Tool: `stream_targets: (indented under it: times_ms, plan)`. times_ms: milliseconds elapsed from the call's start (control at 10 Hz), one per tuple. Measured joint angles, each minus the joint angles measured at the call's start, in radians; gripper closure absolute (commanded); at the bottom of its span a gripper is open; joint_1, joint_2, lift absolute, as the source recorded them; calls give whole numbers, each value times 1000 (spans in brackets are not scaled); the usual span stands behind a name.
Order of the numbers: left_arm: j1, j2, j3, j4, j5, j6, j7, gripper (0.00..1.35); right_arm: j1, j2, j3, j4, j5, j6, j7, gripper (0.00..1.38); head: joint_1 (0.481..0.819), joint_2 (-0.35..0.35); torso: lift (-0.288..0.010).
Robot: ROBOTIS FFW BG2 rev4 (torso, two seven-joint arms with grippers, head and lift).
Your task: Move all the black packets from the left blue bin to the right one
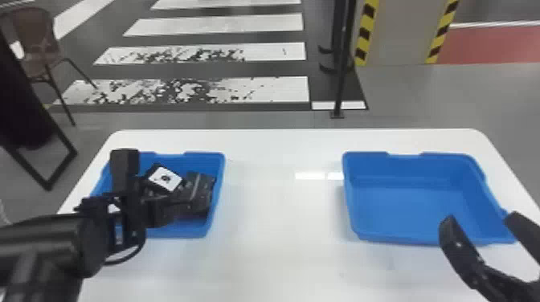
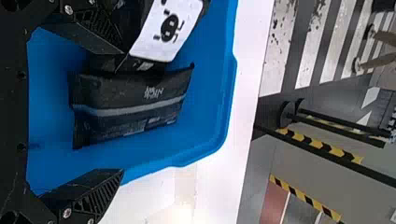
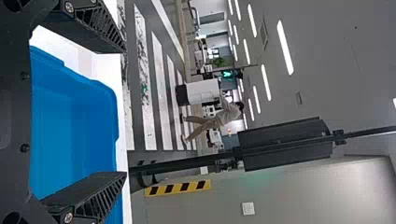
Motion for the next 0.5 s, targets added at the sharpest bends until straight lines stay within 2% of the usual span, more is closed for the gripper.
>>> stream_targets:
  times_ms: [200, 300, 500]
  plan:
    - [13, -15, -31, -41, 51, 19, 4, 131, 4, 0, 0, 0, -12, 2, 2, 88, 695, 18, -140]
    - [12, -28, -32, -60, 52, 34, 5, 130, 5, 0, 0, 2, -15, 3, 3, 88, 695, 6, -140]
    - [-1, -30, -25, -65, 40, 60, 8, 128, 4, 0, 1, 4, -17, 6, 3, 88, 695, 7, -140]
